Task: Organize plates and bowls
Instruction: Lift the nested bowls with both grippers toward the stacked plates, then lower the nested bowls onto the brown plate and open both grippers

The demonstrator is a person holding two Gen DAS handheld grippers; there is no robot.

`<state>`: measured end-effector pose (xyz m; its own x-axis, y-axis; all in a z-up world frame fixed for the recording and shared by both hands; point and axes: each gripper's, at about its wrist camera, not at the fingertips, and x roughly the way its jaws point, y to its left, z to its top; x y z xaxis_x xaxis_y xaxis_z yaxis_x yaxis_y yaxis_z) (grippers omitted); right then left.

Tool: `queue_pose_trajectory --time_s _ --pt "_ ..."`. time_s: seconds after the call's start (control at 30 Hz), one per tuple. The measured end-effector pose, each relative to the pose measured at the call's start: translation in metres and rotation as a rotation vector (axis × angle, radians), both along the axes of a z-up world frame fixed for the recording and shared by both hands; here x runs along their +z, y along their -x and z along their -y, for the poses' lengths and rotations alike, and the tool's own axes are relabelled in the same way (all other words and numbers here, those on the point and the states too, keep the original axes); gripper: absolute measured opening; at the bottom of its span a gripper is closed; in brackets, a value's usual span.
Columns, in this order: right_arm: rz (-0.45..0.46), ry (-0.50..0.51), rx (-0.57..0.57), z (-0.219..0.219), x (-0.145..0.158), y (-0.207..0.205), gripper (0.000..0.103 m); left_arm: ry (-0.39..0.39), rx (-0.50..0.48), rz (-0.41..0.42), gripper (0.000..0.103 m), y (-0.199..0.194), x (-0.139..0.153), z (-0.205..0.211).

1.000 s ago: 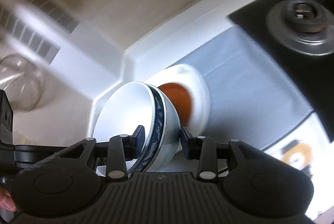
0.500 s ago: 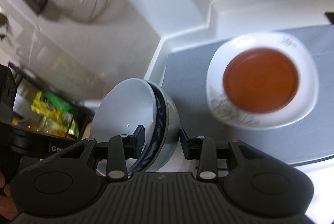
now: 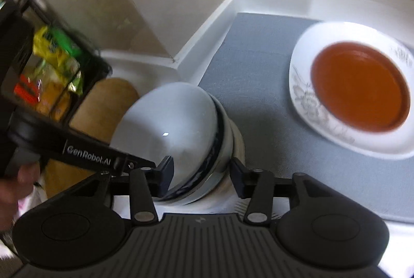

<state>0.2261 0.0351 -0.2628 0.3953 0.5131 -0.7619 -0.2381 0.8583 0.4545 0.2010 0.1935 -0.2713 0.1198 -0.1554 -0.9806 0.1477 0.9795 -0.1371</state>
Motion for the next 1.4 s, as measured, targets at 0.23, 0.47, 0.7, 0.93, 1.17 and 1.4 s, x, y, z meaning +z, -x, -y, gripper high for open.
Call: queue_pose_trajectory --time_s 0.23,0.47,0.7,0.93,1.17,1.4 --pt "-0.057 -0.125 -0.145 0.037 -0.004 -0.006 0.053 0.053 -0.028 0.036 0.028 0.004 0.0 -0.016" --pt "-0.234 -0.3 -0.258 0.055 -0.048 -0.009 0.067 0.083 -0.019 0.034 0.036 -0.006 -0.015 -0.022" --pt "-0.369 -0.458 -0.3 0.048 -0.086 -0.004 0.082 0.134 -0.01 0.052 0.061 -0.005 -0.026 -0.02" --pt "-0.319 -0.446 -0.35 0.047 -0.075 0.008 0.057 0.169 0.019 0.047 0.056 0.001 -0.025 -0.021" --pt "-0.274 -0.409 -0.367 0.053 -0.06 0.005 0.044 0.203 0.039 -0.005 0.049 0.002 -0.024 -0.024" --pt "-0.211 -0.387 -0.368 0.06 -0.036 0.005 0.045 0.204 0.023 0.023 0.05 -0.001 -0.003 -0.012"
